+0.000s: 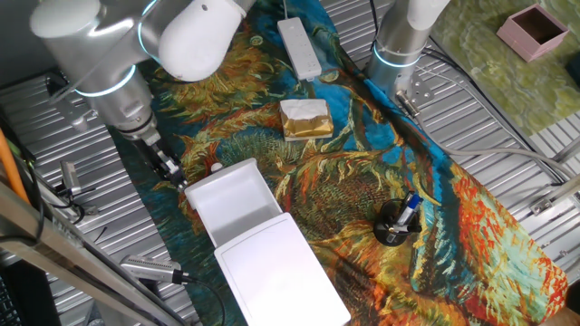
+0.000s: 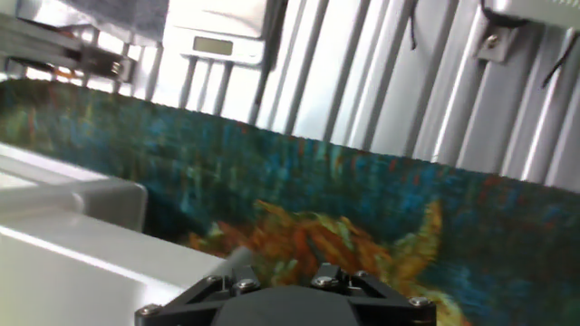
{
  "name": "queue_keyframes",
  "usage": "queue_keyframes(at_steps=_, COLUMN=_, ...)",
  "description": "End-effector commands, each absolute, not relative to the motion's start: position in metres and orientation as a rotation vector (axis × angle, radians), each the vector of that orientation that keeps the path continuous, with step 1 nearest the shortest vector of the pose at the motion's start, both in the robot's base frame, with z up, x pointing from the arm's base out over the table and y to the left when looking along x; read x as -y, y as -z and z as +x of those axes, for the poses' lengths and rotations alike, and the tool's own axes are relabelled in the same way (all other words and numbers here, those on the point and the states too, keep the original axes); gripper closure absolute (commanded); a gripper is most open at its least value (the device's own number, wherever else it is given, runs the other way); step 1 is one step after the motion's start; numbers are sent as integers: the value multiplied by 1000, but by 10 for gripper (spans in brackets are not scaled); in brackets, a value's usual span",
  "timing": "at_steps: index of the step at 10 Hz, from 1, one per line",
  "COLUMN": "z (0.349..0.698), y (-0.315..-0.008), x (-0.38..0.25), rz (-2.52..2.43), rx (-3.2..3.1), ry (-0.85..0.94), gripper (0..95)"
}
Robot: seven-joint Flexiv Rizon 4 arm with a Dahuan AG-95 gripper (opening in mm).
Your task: Use the gripper to push and close the drawer
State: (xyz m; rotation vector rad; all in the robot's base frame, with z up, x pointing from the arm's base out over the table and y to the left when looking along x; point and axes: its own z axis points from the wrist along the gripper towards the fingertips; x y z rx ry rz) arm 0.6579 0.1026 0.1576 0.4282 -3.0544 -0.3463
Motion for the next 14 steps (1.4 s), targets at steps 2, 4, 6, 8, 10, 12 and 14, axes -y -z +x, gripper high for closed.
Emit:
queue_keyframes(at_steps=2, z=655, y=-153, x=-127, rz=336, rx=3076, ry=396, gripper=570)
queue_keyframes(at_steps=4, z=652, y=-151, x=-141, rz=291, rx=3089, ry=418, gripper=570)
queue_keyframes(at_steps=6, z=648, y=-149, x=-157, rz=220, rx=3096, ry=452, gripper=570)
queue_keyframes(at_steps=8, z=644, y=-147, x=-171, rz=174, rx=3102, ry=456, gripper=570)
queue_keyframes(at_steps=10, z=643, y=-146, x=-181, rz=140, rx=3112, ry=457, gripper=570)
queue_keyframes(at_steps=12, z=641, y=-146, x=-189, rz=106, rx=3115, ry=460, gripper=570)
queue_keyframes(at_steps=14, z=640, y=-146, x=-194, rz=80, rx=3119, ry=465, gripper=570)
